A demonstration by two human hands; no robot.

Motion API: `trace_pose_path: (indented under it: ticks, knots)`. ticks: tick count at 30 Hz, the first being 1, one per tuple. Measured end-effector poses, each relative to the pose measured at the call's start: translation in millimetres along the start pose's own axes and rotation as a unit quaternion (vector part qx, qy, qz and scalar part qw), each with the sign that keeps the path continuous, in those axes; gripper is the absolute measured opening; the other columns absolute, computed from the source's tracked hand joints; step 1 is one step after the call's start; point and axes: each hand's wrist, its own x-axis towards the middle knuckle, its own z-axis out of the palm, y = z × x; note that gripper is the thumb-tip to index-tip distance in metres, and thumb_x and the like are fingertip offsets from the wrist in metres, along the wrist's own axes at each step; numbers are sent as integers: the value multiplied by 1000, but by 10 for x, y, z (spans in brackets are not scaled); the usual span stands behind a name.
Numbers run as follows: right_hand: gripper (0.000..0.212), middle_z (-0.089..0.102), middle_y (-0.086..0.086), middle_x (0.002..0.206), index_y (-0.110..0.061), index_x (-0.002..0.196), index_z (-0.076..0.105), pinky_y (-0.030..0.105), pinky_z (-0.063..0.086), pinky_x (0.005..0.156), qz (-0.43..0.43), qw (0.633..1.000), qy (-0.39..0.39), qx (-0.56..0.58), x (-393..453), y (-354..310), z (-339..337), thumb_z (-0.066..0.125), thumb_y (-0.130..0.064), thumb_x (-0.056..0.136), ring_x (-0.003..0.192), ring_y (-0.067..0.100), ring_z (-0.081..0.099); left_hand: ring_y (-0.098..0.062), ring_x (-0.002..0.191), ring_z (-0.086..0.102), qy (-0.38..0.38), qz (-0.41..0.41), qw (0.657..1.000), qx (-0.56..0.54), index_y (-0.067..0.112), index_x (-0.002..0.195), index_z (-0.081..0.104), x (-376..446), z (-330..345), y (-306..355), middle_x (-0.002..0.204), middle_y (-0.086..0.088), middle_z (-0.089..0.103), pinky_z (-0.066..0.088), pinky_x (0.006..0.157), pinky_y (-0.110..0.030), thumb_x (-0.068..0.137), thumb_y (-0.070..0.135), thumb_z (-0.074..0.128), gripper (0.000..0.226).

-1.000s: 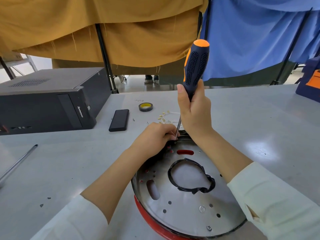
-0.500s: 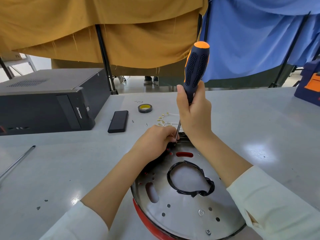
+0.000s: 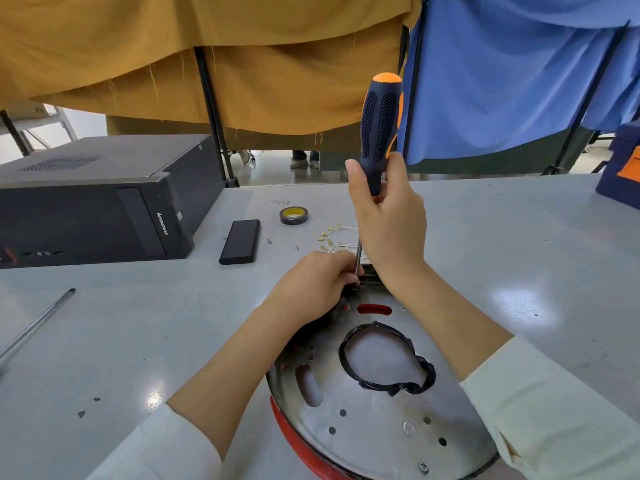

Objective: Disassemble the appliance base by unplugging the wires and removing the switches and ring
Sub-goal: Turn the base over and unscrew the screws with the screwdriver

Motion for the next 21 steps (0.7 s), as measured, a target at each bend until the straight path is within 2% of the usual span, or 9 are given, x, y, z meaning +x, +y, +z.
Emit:
trace_pose_path:
  ticks: [1,3,5,7,9,13,15,19,21]
  knots:
    - [23,46,-13,53,-25,93,46,22,36,47,9,1000,-3,12,-6,-10,13,49,-48,95,49,8,46,-16,88,59,3,0,1000,-13,25,83,58,1,3,1,88,7,66,45,74,-29,93,20,54,11]
    - [22,46,-13,55,-24,90,47,20,36,48,32,998,-1,54,-6,-17,27,51,-46,94,50,7,44,-18,90,60,21,-2,999,-46,15,96,63,6,-10,9,95,2,69,48,80,-35,93,20,55,10]
    - [22,46,-15,55,-25,88,46,16,34,49,33,997,2,64,-2,-11,30,52,-45,94,50,6,44,-17,87,60,38,-3,996,-76,14,95,66,9,-24,10,93,1,70,47,82,-36,92,18,55,11]
    - [25,48,-11,56,-23,87,47,21,36,49,26,999,-5,46,1,-18,42,52,-47,93,51,7,44,-16,83,59,39,0,996,-79,14,94,67,12,-39,14,91,1,70,47,81,-34,92,16,55,13]
    - [29,47,-6,57,-19,86,49,26,38,49,35,997,-20,62,4,-31,65,54,-47,92,50,8,42,-14,84,59,30,7,996,-81,14,95,67,14,-35,-4,91,5,69,47,80,-29,93,14,53,15]
    - [25,43,-17,56,-21,81,48,13,31,52,51,989,-70,124,18,-63,66,57,-41,92,52,3,39,6,82,57,16,11,996,-89,17,97,67,26,-21,-41,85,17,65,39,74,-6,95,12,50,18]
    - [24,42,-19,56,-27,77,44,11,31,51,57,984,-84,143,16,-67,56,57,-39,93,53,2,38,14,79,55,17,14,995,-96,18,98,67,31,-20,-49,82,20,63,36,72,-1,95,12,50,18]
    - [26,42,-17,55,-32,74,43,14,32,51,58,987,-93,114,-9,-72,42,54,-44,94,53,3,40,-1,82,57,12,14,996,-87,15,96,68,36,-10,-40,84,18,63,42,75,-13,96,15,49,19]
    - [26,43,-14,62,-35,72,42,13,34,55,40,993,-68,85,-12,-93,16,55,-43,93,58,2,43,-4,80,57,11,10,997,-81,14,91,68,44,-9,-32,81,17,63,42,74,-15,96,13,49,20]
